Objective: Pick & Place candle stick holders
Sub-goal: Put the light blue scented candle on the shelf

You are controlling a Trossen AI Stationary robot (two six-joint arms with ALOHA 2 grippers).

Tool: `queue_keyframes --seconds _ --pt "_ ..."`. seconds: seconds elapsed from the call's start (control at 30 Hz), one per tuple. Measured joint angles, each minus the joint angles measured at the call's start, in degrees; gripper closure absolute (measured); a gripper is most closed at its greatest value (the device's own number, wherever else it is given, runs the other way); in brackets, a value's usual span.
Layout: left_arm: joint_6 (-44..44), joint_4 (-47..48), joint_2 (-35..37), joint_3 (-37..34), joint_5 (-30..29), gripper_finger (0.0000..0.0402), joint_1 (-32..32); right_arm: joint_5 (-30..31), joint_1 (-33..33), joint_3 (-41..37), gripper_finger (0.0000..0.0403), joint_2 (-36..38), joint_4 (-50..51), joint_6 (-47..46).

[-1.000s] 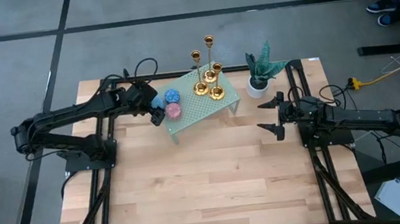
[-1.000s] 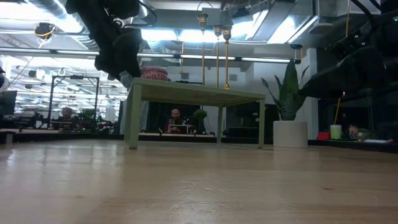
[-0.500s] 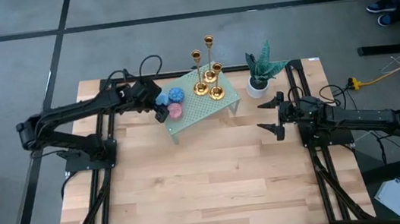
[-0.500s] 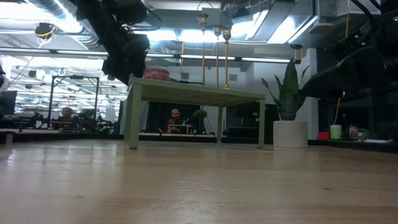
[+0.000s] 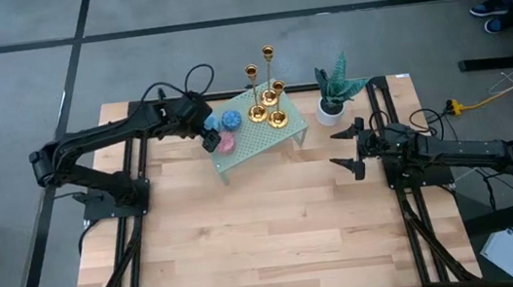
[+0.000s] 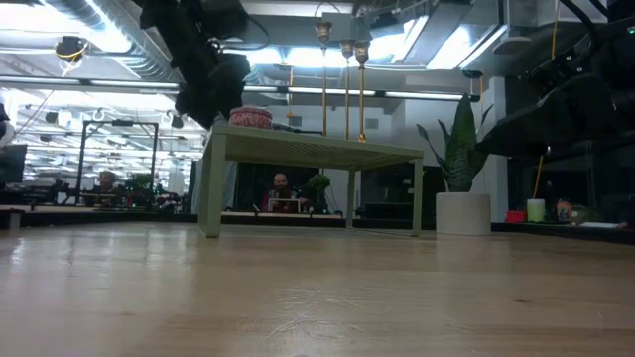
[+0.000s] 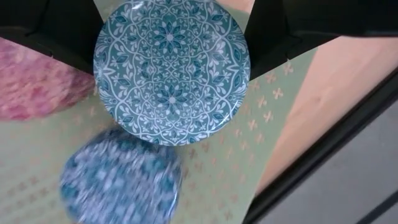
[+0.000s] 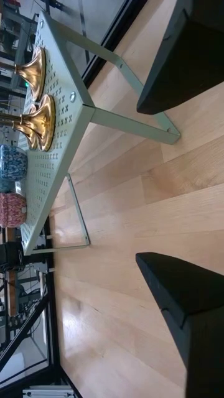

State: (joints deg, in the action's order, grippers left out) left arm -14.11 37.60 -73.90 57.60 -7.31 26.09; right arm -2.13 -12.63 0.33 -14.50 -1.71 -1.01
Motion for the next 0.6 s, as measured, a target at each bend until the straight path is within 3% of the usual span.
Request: queue_keyframes --seconds 0.2,0.6 --pt "-0.1 0.7 -1.6 0.0 0.0 0.0091 0.0 0.0 0.0 0.0 0.0018 0.0 0.0 0.0" --pt "-0.3 -0.2 -0.4 0.0 -1.9 0.0065 0.0 0.0 0.0 0.0 0.0018 0.0 0.0 0.0"
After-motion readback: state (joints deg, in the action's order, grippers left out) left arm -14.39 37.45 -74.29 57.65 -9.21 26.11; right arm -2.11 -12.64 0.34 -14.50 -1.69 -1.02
